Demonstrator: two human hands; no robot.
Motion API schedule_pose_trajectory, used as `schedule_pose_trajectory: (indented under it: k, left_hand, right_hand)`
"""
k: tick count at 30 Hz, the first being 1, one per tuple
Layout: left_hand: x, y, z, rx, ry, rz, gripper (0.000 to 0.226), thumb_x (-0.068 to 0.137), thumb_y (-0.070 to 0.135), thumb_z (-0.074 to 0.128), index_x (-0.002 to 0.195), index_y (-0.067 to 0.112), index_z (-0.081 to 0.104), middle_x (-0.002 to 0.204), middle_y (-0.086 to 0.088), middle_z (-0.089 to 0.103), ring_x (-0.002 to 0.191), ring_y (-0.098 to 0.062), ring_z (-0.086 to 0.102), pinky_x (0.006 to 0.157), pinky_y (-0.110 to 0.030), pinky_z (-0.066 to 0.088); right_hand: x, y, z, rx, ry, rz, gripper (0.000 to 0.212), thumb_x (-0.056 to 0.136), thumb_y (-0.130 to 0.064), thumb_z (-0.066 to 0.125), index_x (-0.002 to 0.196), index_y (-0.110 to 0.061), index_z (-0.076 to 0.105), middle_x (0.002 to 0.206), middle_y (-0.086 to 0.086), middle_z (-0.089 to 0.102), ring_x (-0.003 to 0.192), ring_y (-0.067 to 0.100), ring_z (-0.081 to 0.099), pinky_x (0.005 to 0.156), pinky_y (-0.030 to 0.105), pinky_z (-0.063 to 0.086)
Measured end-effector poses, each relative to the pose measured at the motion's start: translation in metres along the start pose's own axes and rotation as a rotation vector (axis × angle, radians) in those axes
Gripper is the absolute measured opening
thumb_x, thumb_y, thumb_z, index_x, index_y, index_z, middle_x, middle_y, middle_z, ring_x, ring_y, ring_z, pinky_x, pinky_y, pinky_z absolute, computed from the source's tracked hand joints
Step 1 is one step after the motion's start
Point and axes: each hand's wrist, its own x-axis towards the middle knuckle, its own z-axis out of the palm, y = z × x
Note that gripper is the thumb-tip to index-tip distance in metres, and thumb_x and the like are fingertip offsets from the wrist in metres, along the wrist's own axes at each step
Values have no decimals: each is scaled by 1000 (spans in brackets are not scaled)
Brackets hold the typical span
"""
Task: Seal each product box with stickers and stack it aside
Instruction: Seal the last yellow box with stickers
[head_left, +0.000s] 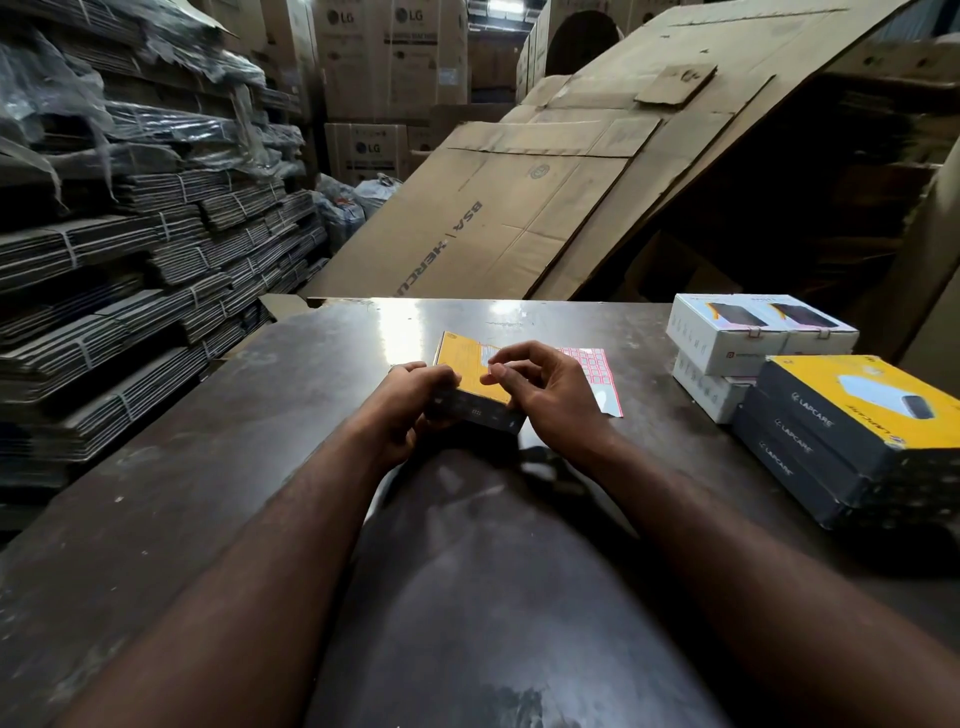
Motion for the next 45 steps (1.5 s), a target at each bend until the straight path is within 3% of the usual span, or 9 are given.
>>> schedule_pose_trajectory:
  k: [5, 9, 14, 21, 26, 32, 36, 41, 45]
  left_hand:
    - [-1, 0, 1, -22, -1, 3, 10, 93, 9, 61, 101, 8, 55, 78, -5, 50, 60, -13, 56, 50, -24, 55]
    - [0, 0, 1, -16, -2, 5, 9, 94, 8, 60, 102, 8, 55, 80, -6, 50, 65, -15, 56, 57, -27, 55]
    - [-1, 1, 1, -24, -5, -1, 14, 94, 9, 61, 106, 6, 57, 84, -7, 51, 70, -18, 58, 54, -25, 57]
    - [-1, 1, 1, -20, -5, 5, 10, 93, 8, 61, 102, 8, 56, 79, -6, 50, 63, -14, 56, 55, -26, 56]
    - [-1, 1, 2, -16, 3, -3, 7, 94, 8, 60, 100, 8, 56, 81, -6, 51, 64, -14, 57, 53, -26, 55]
    - [-1, 1, 2, -8, 12, -4, 8, 93, 8, 60, 101, 8, 57, 80, -5, 50, 63, -14, 56, 49, -24, 53]
    - [-1, 1, 2, 0, 13, 5, 8, 94, 8, 60, 101, 8, 56, 79, -5, 49, 62, -14, 54, 45, -23, 49]
    - [-1, 1, 2, -6, 11, 2, 9, 94, 10, 60, 102, 8, 56, 80, -5, 50, 62, -15, 55, 45, -23, 50]
    - [0, 0, 3, -41, 22, -30, 4, 94, 13, 59, 98, 11, 58, 80, -4, 51, 66, -14, 55, 53, -25, 54]
  right_hand:
    - [-1, -1, 0, 19, 18, 6, 5, 97, -15, 66, 99, -11, 68, 86, 10, 77, 58, 3, 65, 55, 30, 53]
    - [0, -2, 0, 49, 28, 23, 5, 97, -16, 66, 99, -11, 68, 79, 11, 76, 51, 10, 63, 51, 29, 52]
    - [-1, -3, -1, 40, 36, 29, 15, 96, -9, 66, 106, 1, 70, 87, 11, 76, 55, 0, 64, 52, 23, 52]
    - [-1, -4, -4, 10, -34, 69, 14, 93, -8, 70, 106, -3, 73, 95, 8, 78, 64, -2, 66, 58, 23, 52]
    - [-2, -9, -3, 65, -1, 63, 20, 100, -13, 60, 101, 4, 70, 92, 16, 76, 58, 0, 66, 53, 23, 50]
    - [-2, -10, -4, 77, -3, 116, 21, 97, -11, 65, 116, -2, 64, 93, 10, 78, 49, 0, 58, 56, 21, 51]
    - [-3, -13, -4, 114, -30, 130, 13, 97, -8, 64, 104, 2, 65, 99, 17, 76, 54, -3, 62, 56, 23, 50]
    - [-1, -12, -2, 152, -33, 122, 4, 95, -9, 66, 91, -9, 66, 100, 20, 75, 57, -2, 62, 58, 23, 49]
    - [4, -3, 2, 93, 11, 140, 5, 89, -11, 74, 85, -12, 74, 104, 7, 72, 81, 2, 66, 75, 21, 50]
